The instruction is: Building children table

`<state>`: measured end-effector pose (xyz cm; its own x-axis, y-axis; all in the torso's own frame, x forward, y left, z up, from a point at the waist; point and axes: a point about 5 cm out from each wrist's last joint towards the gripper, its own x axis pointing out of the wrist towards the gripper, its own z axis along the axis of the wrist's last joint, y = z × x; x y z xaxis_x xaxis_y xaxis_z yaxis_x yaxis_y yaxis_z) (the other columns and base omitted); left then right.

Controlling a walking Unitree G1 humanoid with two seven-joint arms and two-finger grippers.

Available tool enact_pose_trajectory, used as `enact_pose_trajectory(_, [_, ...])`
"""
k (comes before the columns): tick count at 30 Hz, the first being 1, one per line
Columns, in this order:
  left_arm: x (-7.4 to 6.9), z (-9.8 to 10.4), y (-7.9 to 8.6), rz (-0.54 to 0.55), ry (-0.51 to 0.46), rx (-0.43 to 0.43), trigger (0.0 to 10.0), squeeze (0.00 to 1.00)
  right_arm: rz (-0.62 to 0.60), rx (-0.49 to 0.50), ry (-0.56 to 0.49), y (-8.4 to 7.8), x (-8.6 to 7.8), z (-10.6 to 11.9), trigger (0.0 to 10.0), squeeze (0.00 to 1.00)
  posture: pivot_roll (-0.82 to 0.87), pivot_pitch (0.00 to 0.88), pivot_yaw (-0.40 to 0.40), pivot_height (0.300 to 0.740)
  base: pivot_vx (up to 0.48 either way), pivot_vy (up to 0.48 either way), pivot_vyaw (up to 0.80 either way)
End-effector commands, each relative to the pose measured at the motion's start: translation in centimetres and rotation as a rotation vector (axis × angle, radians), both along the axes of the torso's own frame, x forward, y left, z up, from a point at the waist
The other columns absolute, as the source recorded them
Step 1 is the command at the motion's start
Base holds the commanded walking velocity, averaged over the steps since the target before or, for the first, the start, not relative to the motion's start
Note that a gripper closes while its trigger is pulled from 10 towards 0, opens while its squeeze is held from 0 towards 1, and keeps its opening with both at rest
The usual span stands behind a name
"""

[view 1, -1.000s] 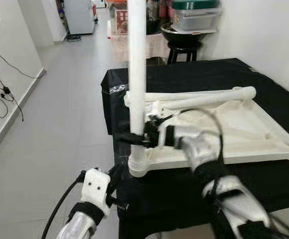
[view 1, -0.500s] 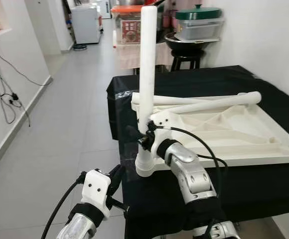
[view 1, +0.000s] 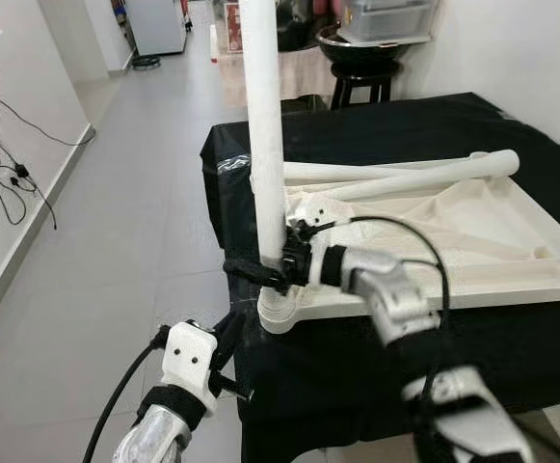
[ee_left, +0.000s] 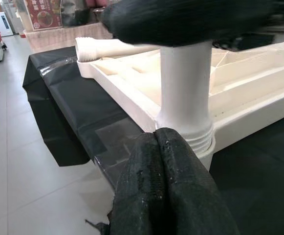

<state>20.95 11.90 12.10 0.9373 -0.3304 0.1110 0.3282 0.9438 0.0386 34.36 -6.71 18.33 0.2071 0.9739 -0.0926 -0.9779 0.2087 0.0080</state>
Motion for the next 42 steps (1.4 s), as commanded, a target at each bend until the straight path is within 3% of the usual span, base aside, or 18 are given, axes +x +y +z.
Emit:
enact_pose_trajectory(1, [0.0,-0.6,0.0,0.005,0.029,-0.002,10.0,0.00,0.081,-0.021,0.025,1.1,-0.2,-0.8,10.0,0.00,0.05,0.005,0.010,0.740,0.000,0.000,0.00])
enact_pose_trajectory(7, [0.1,-0.7,0.0,0.004,0.029,0.000,10.0,0.00,0.024,-0.060,0.047,2.0,0.8,-1.4,10.0,0.00,0.06,0.000,0.011,0.740,0.000,0.000,0.00])
enact_pose_trajectory(8, [0.1,-0.7,-0.1,0.003,0.030,0.000,10.0,0.00,0.005,-0.060,0.054,2.0,1.1,-1.4,4.5,0.00,0.06,0.000,0.008,0.740,0.000,0.000,0.00])
enact_pose_trajectory(10, [0.2,-0.7,-0.1,0.002,0.030,0.000,10.0,0.00,-0.005,-0.058,0.058,1.9,1.5,-1.5,4.5,0.00,0.06,0.000,0.008,0.740,0.000,0.000,0.00])
enact_pose_trajectory(11, [0.1,-0.7,-0.2,0.002,0.030,-0.001,10.0,0.00,-0.012,-0.055,0.072,1.6,1.5,-1.7,0.0,0.00,0.06,0.000,0.005,0.740,0.000,0.000,0.00])
enact_pose_trajectory(15, [0.1,-0.7,-0.3,0.002,0.029,-0.002,10.0,0.00,-0.009,-0.051,0.087,1.2,1.6,-2.0,0.0,0.00,0.06,0.000,0.005,0.740,0.000,0.000,0.00])
enact_pose_trajectory(16, [0.0,-0.6,-0.3,0.001,0.029,-0.006,10.0,0.00,-0.031,-0.040,0.103,0.0,1.5,-2.8,0.0,0.00,0.05,0.002,0.010,0.740,0.000,0.000,0.00])
enact_pose_trajectory(21, [0.0,-0.6,-0.4,-0.001,0.029,-0.009,10.0,0.00,-0.065,-0.027,0.113,-1.2,1.4,-3.6,0.0,0.00,0.05,0.002,0.010,0.740,0.000,0.000,0.00])
enact_pose_trajectory(22, [-0.2,-0.5,-0.3,-0.002,0.028,-0.011,10.0,0.00,-0.172,-0.064,0.125,-2.0,1.3,-4.7,0.0,0.00,0.05,0.022,0.007,0.740,0.000,0.000,0.00])
enact_pose_trajectory(23, [-0.3,-0.5,-0.2,-0.002,0.028,-0.011,10.0,0.00,-0.545,-0.099,0.126,-2.8,1.8,-5.9,0.0,0.00,0.04,0.032,0.004,0.740,0.000,0.000,0.00])
enact_pose_trajectory(24, [-0.5,-0.3,0.0,-0.002,0.026,-0.012,10.0,0.00,-1.013,-0.160,0.125,-4.8,1.7,-7.0,0.0,0.00,0.04,0.037,0.006,0.740,0.000,0.000,0.00])
enact_pose_trajectory(26, [-0.5,-0.3,0.1,-0.002,0.028,-0.011,10.0,0.00,-1.068,-0.121,0.131,-4.7,0.0,-7.1,0.0,0.00,0.03,0.056,0.017,0.740,0.000,0.000,0.00])
enact_pose_trajectory(27, [-0.5,-0.3,0.1,-0.002,0.028,-0.011,10.0,0.00,-1.068,-0.121,0.131,-4.7,0.0,-7.1,0.0,0.00,0.03,0.056,0.017,0.740,0.000,0.000,0.00])
enact_pose_trajectory(29, [-0.5,-0.4,0.3,-0.004,0.031,-0.010,10.0,0.00,-0.998,-0.091,0.130,-4.3,-2.0,-6.7,0.0,0.00,0.00,0.048,0.028,0.740,0.000,0.000,0.00])
enact_pose_trajectory(34, [-0.4,-0.4,0.2,-0.023,0.032,-0.010,10.0,0.00,-0.972,-0.124,0.091,-5.0,-0.9,-6.3,0.0,0.00,0.03,0.047,0.010,0.740,0.000,0.000,0.00])
enact_pose_trajectory(39, [-0.4,-0.3,0.2,-0.011,0.025,-0.003,10.0,0.00,-0.976,-0.131,0.097,-4.9,-0.9,-6.3,0.0,0.00,0.03,0.051,0.012,0.740,0.000,0.000,0.00])
enact_pose_trajectory(40, [-0.4,-0.3,0.2,-0.006,0.025,-0.005,10.0,0.00,-0.934,-0.136,0.101,-4.3,-1.2,-6.2,7.3,0.00,0.03,0.050,0.009,0.740,0.000,0.000,0.00])
enact_pose_trajectory(42, [-0.4,-0.3,0.2,-0.006,0.025,-0.005,10.0,0.00,-0.934,-0.136,0.101,-4.3,-1.2,-6.2,7.3,0.00,0.03,0.050,0.009,0.740,0.000,0.000,0.00])
